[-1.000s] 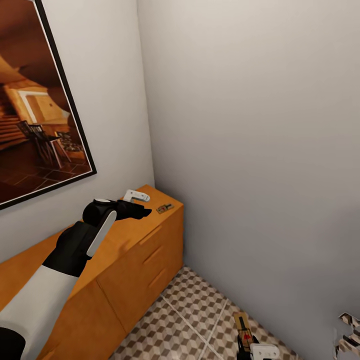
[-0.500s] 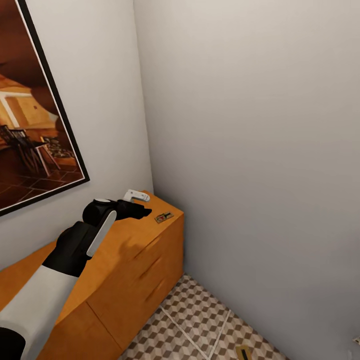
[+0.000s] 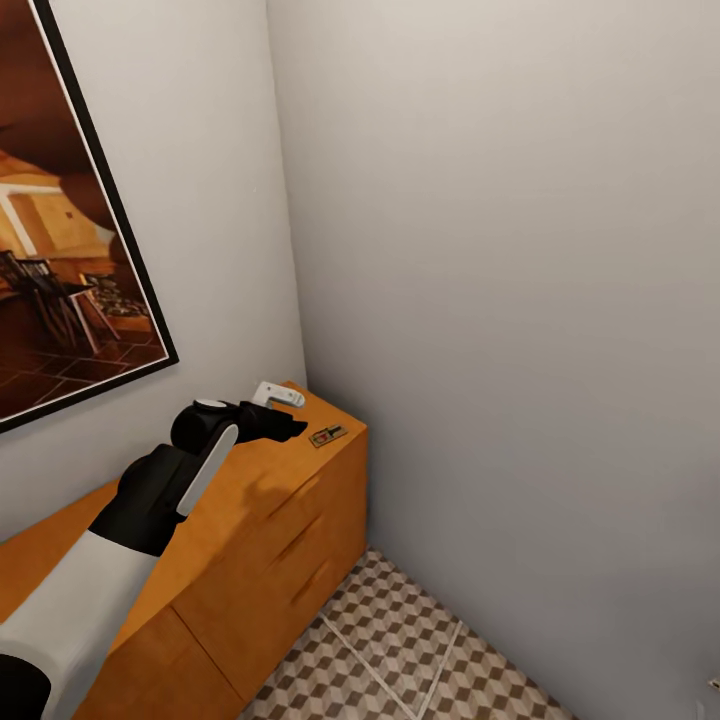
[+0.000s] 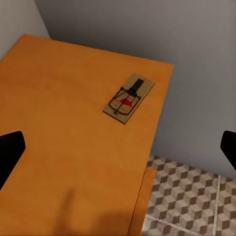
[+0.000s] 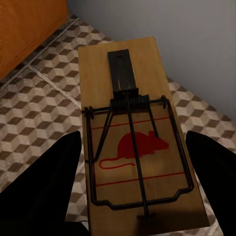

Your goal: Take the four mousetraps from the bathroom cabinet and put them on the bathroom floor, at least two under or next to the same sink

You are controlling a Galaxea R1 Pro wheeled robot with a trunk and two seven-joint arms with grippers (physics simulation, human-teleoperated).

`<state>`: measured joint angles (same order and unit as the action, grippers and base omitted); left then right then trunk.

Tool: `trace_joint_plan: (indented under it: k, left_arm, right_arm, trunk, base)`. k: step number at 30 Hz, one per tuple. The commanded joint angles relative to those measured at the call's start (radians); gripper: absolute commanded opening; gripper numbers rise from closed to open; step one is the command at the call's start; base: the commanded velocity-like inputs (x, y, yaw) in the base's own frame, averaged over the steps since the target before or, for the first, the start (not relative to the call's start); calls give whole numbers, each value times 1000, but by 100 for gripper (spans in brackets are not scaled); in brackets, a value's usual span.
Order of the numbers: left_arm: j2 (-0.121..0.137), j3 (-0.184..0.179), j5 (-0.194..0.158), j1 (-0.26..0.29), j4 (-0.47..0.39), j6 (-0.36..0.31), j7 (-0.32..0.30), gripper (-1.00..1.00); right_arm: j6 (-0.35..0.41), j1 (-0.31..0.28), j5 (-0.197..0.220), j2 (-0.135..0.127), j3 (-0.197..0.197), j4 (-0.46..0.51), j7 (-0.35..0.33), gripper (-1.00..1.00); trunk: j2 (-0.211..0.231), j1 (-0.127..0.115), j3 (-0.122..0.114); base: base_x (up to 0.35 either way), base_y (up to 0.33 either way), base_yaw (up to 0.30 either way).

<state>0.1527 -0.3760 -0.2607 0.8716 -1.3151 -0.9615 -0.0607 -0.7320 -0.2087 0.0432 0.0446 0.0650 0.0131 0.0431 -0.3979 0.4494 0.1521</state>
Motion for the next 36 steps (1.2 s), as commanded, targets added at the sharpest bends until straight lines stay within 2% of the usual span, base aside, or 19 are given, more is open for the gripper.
trace_joint_plan:
  k: [1, 12, 26, 30, 36]
  left_arm:
    - [1, -1, 5, 1, 0, -3, -5, 100]
    - [1, -2, 5, 1, 24, -3, -5, 100]
    - [1, -6, 5, 1, 42, -2, -5, 100]
    - [1, -29, 5, 1, 62, 3, -5, 100]
    - [1, -57, 5, 1, 104, 68, -5, 100]
  right_arm:
    - [-3, -1, 4, 0, 7, -1, 4, -100]
    - [-3, 0, 4, 1, 7, -1, 6, -100]
    - [-3, 0, 4, 1, 7, -1, 6, -100]
    - [-3, 0, 4, 2, 7, -1, 7, -100]
    - [-2, 1, 4, 3, 7, -1, 8, -100]
  trunk:
    - [-2, 1, 2]
    - [-2, 1, 2]
    - [-2, 1, 2]
    - [-2, 1, 2]
    - [-2, 1, 2]
  base:
    - [0, 0, 0]
    - [22, 0, 0]
    - [201, 0, 0]
    - [86, 0, 0]
    - [15, 0, 0]
